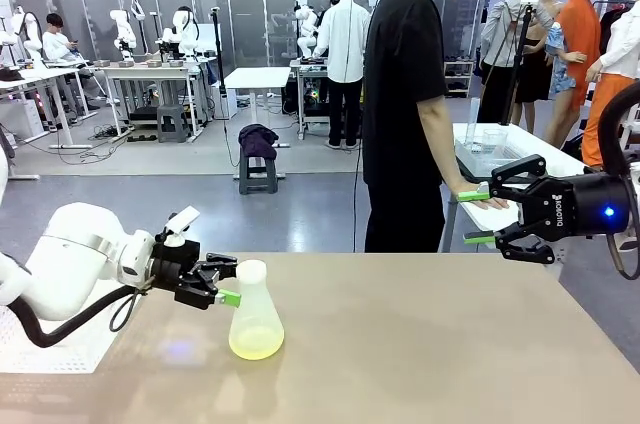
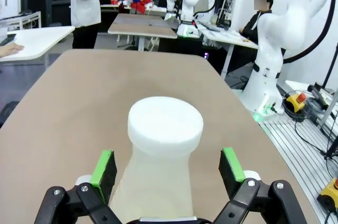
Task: Prepare the solutions needed for the experiment.
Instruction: When the human places the Big flask in the center of the table, pick up the Big flask and place it in the left Organizing basket.
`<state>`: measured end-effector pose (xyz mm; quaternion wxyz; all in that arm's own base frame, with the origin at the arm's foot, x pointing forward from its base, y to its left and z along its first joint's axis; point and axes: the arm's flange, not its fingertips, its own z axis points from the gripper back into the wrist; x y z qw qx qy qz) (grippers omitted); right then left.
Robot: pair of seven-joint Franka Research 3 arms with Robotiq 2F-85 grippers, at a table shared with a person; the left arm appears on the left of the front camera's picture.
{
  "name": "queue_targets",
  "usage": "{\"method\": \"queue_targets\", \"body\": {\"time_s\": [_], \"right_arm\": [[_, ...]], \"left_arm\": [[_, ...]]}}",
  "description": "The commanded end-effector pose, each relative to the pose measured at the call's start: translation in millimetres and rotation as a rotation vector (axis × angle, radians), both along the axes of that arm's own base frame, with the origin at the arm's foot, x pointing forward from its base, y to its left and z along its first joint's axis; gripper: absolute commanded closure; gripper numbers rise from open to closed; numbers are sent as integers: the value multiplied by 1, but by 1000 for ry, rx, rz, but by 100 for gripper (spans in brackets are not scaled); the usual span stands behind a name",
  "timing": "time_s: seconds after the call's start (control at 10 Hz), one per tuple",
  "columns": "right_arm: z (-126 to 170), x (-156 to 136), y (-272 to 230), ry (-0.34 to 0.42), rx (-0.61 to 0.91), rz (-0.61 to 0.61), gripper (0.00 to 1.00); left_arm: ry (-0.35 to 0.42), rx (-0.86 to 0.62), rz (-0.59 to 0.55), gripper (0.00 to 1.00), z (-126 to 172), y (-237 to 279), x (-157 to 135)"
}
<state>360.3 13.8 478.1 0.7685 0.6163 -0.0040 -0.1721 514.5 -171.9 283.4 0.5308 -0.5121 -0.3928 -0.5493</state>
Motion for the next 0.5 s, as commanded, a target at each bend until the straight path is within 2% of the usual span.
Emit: {"method": "queue_targets", "body": {"time_s": [0.0, 0.4], "right_arm": [[3, 0, 2, 19, 14, -7, 42], [3, 0, 2, 19, 14, -7, 42]], "left_arm": [[-18, -70, -6, 0, -10, -13, 9], [-14, -100, -30, 0, -17, -36, 11]]}}
